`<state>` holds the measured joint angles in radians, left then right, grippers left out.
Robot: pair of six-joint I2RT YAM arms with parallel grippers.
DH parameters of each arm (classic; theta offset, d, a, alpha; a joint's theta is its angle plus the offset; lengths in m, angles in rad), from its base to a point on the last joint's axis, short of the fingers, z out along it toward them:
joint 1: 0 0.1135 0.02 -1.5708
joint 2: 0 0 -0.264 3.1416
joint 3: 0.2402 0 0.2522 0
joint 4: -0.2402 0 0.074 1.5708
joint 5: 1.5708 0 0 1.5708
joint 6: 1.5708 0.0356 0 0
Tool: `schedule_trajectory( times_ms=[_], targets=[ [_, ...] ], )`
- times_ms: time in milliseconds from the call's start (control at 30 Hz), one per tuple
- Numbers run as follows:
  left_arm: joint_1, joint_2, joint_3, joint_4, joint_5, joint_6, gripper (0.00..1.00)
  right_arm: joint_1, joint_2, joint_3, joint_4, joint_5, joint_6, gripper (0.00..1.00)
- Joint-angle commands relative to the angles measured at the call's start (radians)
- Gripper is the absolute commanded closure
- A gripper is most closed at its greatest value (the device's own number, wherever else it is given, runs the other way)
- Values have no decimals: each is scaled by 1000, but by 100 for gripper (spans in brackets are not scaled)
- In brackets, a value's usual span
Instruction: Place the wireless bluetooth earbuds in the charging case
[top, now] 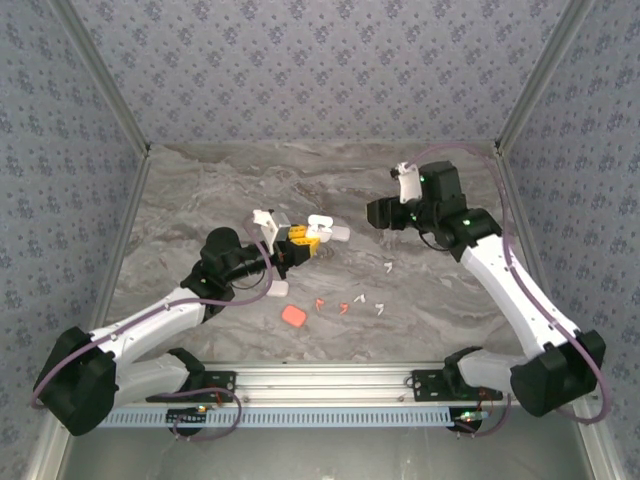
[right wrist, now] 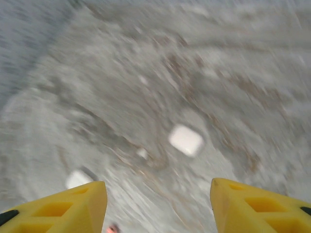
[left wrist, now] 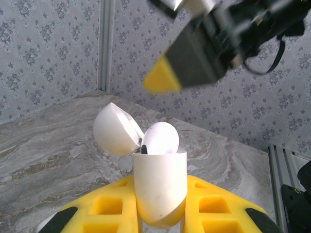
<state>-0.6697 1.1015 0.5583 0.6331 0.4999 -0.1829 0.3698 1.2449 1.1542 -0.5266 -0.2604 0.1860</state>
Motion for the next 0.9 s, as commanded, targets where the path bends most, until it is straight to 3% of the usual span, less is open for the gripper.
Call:
schedule_trajectory(
  times_ms=[0,433,867],
  targets=[
    [-7,-19,25,49,-8,14,100,-26,86,-70,-107,113,40,40],
    [-7,-38,18,12,-18,22,100,-72,395,-124,-18,141,40,49],
    [-6,-52,5,0,-31,23,100,-60,497,-115,-15,135,45,63]
  ],
)
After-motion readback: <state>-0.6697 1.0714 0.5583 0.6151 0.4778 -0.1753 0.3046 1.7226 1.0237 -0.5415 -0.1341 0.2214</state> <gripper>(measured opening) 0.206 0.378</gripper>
